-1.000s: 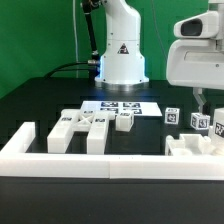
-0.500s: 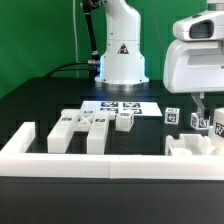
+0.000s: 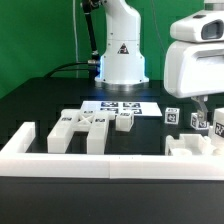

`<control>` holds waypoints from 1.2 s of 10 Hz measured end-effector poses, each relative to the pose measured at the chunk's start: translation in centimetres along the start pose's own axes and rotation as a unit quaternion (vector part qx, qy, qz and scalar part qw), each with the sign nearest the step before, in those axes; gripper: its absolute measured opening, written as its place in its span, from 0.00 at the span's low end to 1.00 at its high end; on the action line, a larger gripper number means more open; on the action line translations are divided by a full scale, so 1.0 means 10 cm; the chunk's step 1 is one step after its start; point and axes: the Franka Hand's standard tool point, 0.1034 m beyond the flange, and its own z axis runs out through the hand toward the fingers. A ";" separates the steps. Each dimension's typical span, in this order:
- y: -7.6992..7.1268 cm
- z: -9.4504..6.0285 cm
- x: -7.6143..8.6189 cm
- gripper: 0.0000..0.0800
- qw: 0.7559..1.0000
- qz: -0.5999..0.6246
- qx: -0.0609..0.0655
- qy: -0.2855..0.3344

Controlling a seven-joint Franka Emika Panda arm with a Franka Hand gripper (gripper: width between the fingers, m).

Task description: Assemble chair

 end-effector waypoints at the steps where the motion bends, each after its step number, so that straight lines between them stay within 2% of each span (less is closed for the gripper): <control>1: 0.00 0.00 0.00 0.66 1.000 0.002 0.000 0.000; 2: 0.00 0.00 0.00 0.47 1.000 0.002 0.000 0.000; 3: 0.00 0.00 0.00 0.36 1.000 0.009 0.000 0.000; 5: 0.00 0.00 0.00 0.36 1.000 0.021 0.000 0.000; 7: 0.00 0.00 0.00 0.36 0.995 0.097 0.001 0.000; 9: -0.01 0.01 -0.01 0.36 0.969 0.246 0.000 0.000; 12: -0.01 0.01 -0.01 0.36 0.922 0.387 0.002 0.001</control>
Offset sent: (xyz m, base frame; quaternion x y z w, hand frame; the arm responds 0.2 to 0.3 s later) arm 0.0000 0.0000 0.0000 0.0000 0.0000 0.0650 0.9979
